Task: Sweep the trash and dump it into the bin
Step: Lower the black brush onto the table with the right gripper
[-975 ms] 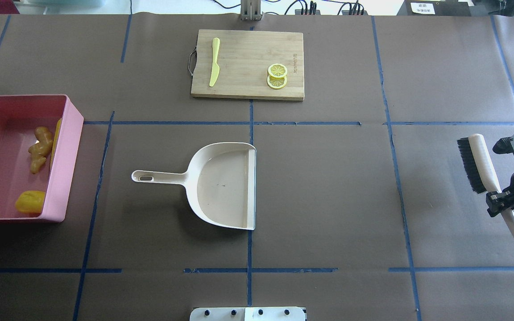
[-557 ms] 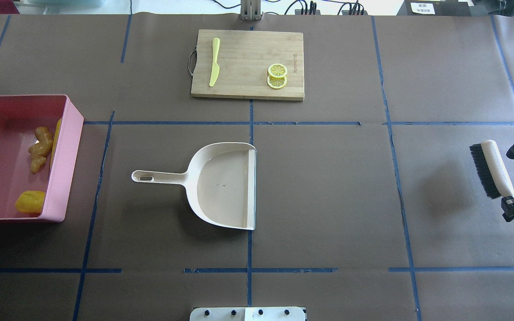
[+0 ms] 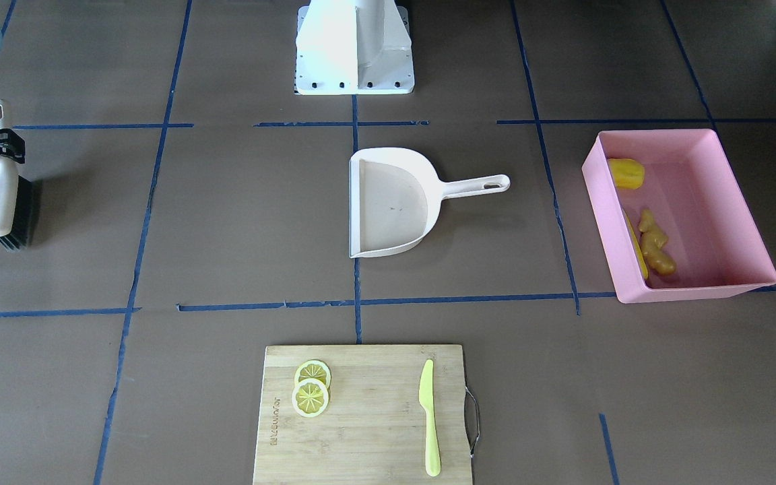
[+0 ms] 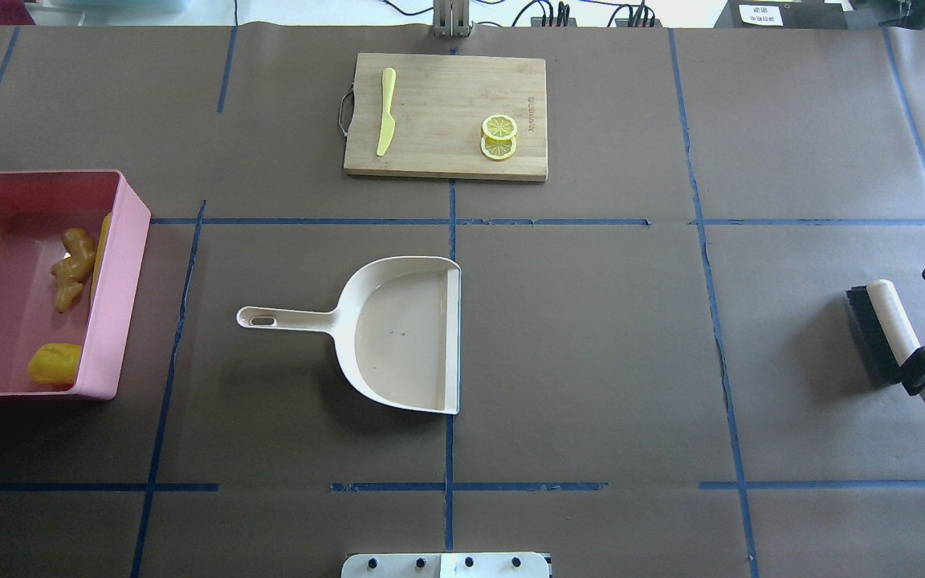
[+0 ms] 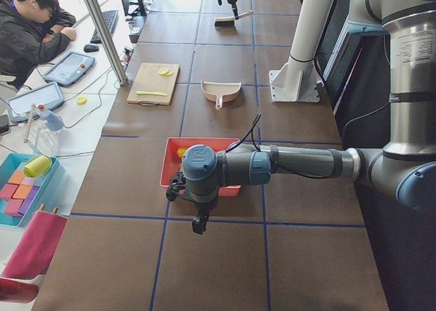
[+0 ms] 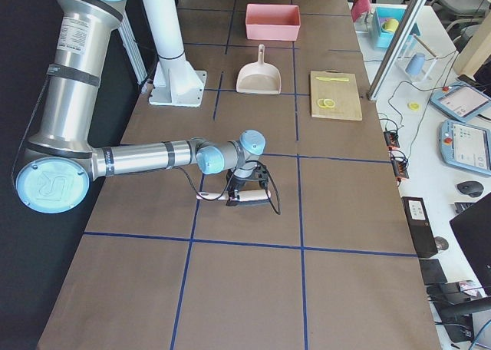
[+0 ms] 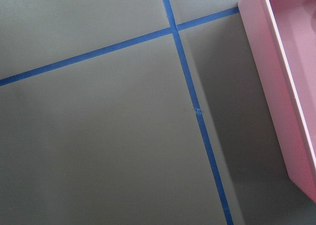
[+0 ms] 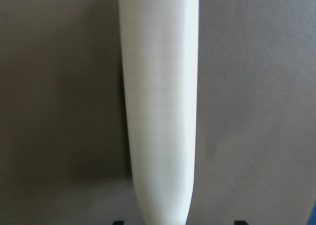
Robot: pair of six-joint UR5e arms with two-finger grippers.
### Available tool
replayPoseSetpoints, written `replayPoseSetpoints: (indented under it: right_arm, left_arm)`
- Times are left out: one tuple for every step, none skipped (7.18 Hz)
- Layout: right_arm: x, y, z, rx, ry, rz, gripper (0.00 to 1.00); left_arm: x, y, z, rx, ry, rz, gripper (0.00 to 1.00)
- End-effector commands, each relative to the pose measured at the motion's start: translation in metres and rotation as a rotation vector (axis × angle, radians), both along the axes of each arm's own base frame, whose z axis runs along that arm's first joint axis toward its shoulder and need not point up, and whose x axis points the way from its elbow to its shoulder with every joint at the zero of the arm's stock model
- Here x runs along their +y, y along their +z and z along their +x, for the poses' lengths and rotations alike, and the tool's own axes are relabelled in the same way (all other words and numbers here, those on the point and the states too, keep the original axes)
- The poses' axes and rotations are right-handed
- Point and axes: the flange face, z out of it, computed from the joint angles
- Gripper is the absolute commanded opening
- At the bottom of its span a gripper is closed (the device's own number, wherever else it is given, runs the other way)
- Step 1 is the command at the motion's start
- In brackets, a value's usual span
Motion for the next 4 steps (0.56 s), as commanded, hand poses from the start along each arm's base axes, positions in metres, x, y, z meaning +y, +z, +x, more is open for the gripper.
replayPoseSetpoints:
  right_arm:
    - [-0.034,-0.025,0.027,-0.030,0.095,0.054,1.00]
    - [-0.048,-0.029,0.049,-0.033,0.126,0.083,1.00]
    - [-0.059,-0.022,0.082,-0.036,0.134,0.123,1.00]
    - [-0.063,-0.018,0.115,-0.033,0.123,0.152,1.00]
  left_arm:
    - [0.000,-0.003,0.000,0.000,-0.001,0.004,1.00]
    - [0.000,-0.003,0.001,0.016,-0.002,0.004,1.00]
    - [-0.001,-0.006,0.005,0.071,-0.005,0.006,1.00]
    - [-0.002,-0.007,0.005,0.078,-0.005,0.009,1.00]
